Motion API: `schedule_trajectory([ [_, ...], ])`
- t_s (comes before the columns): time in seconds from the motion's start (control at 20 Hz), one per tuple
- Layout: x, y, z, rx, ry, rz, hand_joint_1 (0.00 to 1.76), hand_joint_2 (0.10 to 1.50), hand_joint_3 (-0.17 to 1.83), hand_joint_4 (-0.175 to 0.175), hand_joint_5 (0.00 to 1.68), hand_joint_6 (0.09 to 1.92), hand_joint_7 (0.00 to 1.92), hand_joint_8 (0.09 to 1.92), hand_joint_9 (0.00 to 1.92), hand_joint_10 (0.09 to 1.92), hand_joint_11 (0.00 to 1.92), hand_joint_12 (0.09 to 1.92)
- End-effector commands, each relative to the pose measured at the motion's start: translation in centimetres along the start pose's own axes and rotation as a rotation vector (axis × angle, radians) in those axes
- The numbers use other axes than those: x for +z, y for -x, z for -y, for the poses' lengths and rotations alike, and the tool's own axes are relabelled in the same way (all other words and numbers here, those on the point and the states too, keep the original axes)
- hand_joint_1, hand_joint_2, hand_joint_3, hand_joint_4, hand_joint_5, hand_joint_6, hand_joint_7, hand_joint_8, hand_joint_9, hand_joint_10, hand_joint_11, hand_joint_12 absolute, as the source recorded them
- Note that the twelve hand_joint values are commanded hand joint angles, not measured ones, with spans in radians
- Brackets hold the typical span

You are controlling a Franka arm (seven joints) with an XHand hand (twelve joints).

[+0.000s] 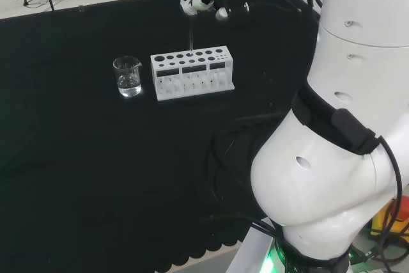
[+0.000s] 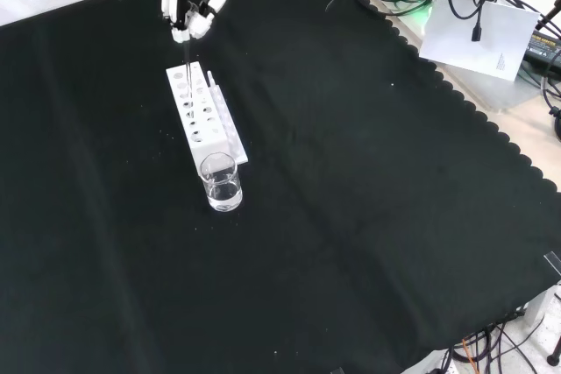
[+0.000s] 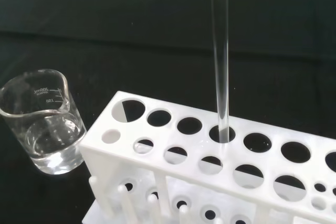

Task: Put the glass rod back on the white test tube rack.

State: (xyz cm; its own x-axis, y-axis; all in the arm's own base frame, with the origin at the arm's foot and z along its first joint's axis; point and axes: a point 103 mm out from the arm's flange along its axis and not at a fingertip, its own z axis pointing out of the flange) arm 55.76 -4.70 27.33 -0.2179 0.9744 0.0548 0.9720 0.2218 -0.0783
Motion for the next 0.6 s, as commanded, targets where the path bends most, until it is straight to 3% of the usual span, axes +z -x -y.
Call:
schedule_trajectory([
  [0.05,0.6,0.3,-0.5,0.000,-0.005,-0.007,1.31,1.10,-0.17,-0.175,1.33,0.15,1.21,0.95,1.63,0.71,1.64,0.64],
  [0.6,2.0,0.8,-0.8,-0.007,-0.012,-0.004,1.31,1.10,-0.17,-0.175,1.33,0.15,1.21,0.95,1.63,0.71,1.64,0.64],
])
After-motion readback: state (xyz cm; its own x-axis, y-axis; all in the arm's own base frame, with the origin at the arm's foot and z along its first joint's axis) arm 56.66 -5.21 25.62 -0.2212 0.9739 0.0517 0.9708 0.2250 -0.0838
